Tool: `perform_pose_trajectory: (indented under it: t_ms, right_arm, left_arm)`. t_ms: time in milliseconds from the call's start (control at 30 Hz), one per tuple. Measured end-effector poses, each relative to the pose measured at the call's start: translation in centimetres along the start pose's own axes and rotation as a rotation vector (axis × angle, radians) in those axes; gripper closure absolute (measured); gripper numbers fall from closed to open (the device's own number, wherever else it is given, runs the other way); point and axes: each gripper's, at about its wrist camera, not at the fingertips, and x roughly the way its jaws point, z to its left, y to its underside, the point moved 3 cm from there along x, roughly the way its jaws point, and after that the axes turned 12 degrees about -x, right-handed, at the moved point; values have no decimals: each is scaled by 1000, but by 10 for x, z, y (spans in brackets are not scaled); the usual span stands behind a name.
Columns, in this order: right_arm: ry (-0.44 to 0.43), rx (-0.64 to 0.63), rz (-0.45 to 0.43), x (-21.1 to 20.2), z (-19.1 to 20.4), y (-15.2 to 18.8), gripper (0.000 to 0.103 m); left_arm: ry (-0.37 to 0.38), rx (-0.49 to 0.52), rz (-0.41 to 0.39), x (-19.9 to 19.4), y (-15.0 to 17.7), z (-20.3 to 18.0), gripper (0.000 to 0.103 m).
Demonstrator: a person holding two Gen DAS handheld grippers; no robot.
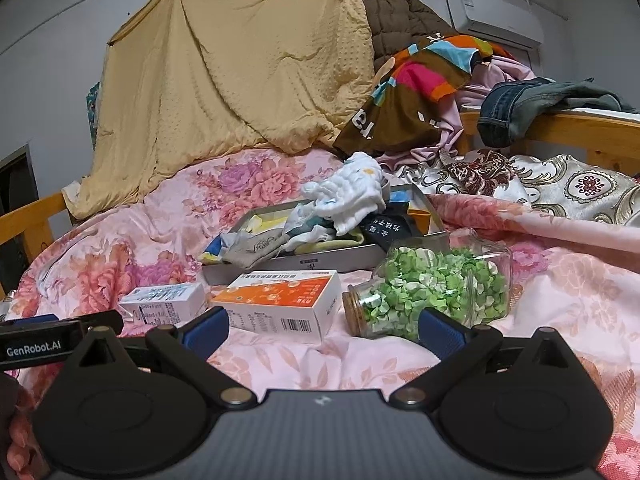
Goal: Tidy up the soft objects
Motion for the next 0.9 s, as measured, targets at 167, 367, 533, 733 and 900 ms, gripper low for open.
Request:
perform_pose_trajectory:
  t_ms: [167, 367, 533, 733, 900]
  right_arm:
    - [0, -4, -2, 0, 0, 0, 0]
    - [-1, -3, -1, 1, 1, 0, 0]
    - [-3, -1, 3, 1, 1, 0, 0]
    - [-5, 0, 4, 1, 1, 1, 0]
    - [-6, 2, 2, 2, 1, 1, 0]
  left_arm:
    - [3, -1, -6, -1, 0, -1, 1]
    - [6, 3, -10, -3, 1, -2, 1]
    - [5, 3, -9, -3, 2, -2, 1]
    - [7, 7, -9, -3, 3, -3, 1]
    - [10, 14, -6, -3, 5, -3, 1]
